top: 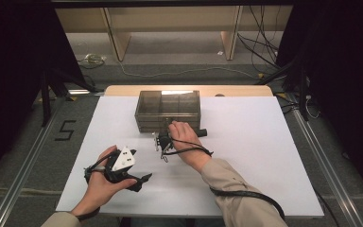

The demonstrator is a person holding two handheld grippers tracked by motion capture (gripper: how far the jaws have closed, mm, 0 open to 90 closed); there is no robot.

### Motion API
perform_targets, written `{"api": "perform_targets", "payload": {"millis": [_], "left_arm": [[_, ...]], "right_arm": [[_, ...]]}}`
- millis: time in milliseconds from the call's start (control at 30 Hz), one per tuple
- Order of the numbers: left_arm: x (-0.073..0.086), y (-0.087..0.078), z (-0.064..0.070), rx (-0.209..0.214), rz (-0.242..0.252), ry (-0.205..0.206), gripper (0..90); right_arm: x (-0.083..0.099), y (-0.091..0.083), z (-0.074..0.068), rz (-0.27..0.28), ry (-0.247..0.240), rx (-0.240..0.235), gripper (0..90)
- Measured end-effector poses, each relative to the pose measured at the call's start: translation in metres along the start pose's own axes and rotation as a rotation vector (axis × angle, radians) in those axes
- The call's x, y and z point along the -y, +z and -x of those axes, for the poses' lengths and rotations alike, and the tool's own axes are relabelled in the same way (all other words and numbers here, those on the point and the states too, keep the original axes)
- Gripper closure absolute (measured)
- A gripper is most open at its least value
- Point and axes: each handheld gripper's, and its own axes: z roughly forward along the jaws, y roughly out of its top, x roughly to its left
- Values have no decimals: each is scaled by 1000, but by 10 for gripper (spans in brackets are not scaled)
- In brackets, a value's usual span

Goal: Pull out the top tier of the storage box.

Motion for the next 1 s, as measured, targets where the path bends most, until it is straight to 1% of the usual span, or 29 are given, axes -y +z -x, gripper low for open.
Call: {"api": "perform_targets", "payload": {"millis": [400,600,700,733,767,800,833,900,933,967,1000], "left_arm": [[0,0,0,0,0,-1,44],[0,-1,0,-1,-1,-1,43],[0,-1,0,-1,-1,-4,43],[1,-1,-1,-2,0,-4,43],[1,-1,-1,-3,2,-9,43],[1,-1,-1,-3,2,-10,43],[1,-1,-1,-4,2,-11,43],[1,-1,-1,-3,2,-10,43],[1,-1,-1,-3,2,-9,44],[1,-1,-1,-4,0,-7,44],[0,0,-1,-5,-1,-8,44]], "right_arm": [[0,-8,-3,11,7,0,803],[0,-15,-6,17,7,1,801],[0,-19,-6,25,18,-7,800],[3,-24,-3,53,62,-30,723],[3,-24,-3,53,62,-30,723],[5,-26,-1,55,85,-55,688],[8,-28,2,69,103,-77,670],[17,-31,8,78,147,-105,657],[22,-33,12,84,196,-127,653],[27,-34,18,88,213,-129,653],[32,-34,22,70,222,-142,654]]}}
